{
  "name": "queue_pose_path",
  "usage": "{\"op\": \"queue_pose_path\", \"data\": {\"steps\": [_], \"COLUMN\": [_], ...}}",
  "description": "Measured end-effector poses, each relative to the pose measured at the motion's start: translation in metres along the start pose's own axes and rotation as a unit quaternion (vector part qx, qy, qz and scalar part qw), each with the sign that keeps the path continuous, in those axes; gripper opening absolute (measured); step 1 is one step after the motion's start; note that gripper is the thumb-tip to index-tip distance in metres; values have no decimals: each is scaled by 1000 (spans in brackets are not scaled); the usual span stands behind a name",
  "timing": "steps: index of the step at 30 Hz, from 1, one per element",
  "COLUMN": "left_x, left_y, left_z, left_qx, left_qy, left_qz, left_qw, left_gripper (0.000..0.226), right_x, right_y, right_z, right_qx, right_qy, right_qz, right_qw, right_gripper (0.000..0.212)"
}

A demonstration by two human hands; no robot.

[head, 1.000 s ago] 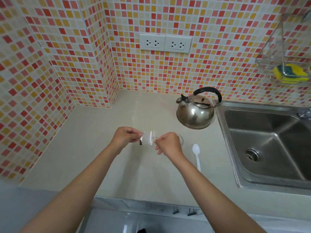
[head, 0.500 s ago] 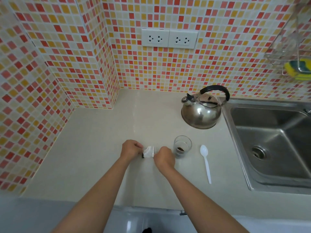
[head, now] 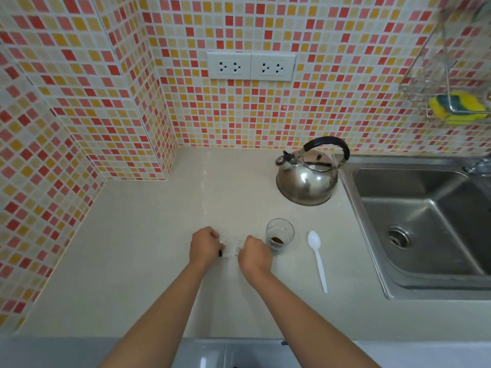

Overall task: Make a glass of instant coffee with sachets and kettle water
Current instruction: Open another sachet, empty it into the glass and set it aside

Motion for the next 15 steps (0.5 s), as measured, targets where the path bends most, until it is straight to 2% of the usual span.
{"op": "queue_pose_path", "data": {"steps": [5, 8, 11, 15], "left_x": [0, -12, -46, -109], "left_y": [-2, -7, -13, -13], "left_z": [6, 10, 16, 30], "left_qx": [-16, -24, -15, -21], "left_qy": [15, 79, 161, 246], "left_qz": [-7, -13, 13, 21], "left_qw": [1000, 997, 987, 969], "left_gripper": [10, 13, 18, 20], "right_x": [12, 18, 11, -23], "right_y": [-12, -31, -71, -136], "right_z": [13, 33, 51, 54], "right_qx": [-15, -40, -107, -205], "right_qy": [-98, -164, -196, -183], "right_qz": [52, 49, -10, -73], "right_qw": [994, 984, 975, 959], "right_gripper": [21, 27, 33, 39]}}
Point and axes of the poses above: each hand's wrist, its own z-axis away from the middle knuckle, its own y-axis out of the palm, x = y × z, the point moved 6 cm from there along -z, towards the middle knuckle, and after that the axes turned 5 degrees about -y, right-handed, at the moved point
